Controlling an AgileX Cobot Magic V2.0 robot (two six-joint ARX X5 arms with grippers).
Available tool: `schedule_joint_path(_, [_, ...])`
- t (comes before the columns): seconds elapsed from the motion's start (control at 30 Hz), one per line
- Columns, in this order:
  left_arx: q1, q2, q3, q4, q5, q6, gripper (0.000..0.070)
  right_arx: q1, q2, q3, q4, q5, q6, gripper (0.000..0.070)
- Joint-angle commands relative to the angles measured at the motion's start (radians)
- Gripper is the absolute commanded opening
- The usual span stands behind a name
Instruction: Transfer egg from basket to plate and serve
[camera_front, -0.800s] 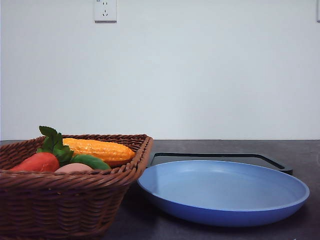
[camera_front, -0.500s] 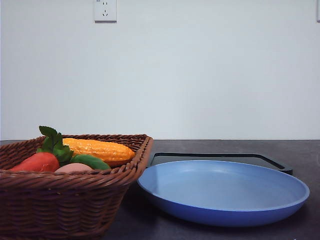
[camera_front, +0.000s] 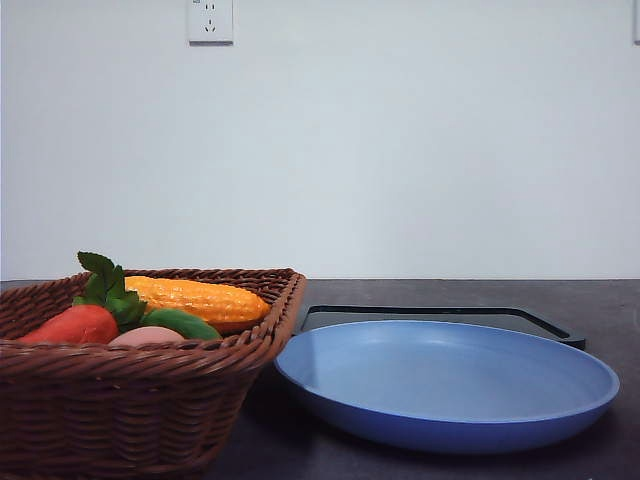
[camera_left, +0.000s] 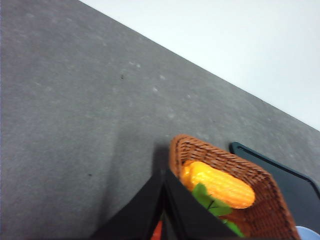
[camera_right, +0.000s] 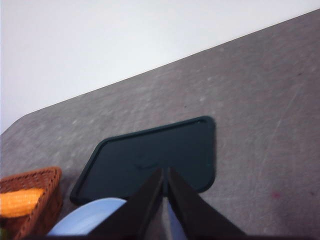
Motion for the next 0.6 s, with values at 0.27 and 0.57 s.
schedule_joint_path(0.27, [-0.004, 0.287, 0.205, 0.006, 0.250, 0.060, 0.0000, -0.002, 0.263, 0.239, -0.110, -0.063, -0.067, 0.0000])
schedule_joint_path(0.57, [-0.069, 0.542, 0.322, -0.128, 0.476, 0.138, 0.0000, -0.001, 0.520, 0.382, -0.299, -0.268, -0.147, 0.0000])
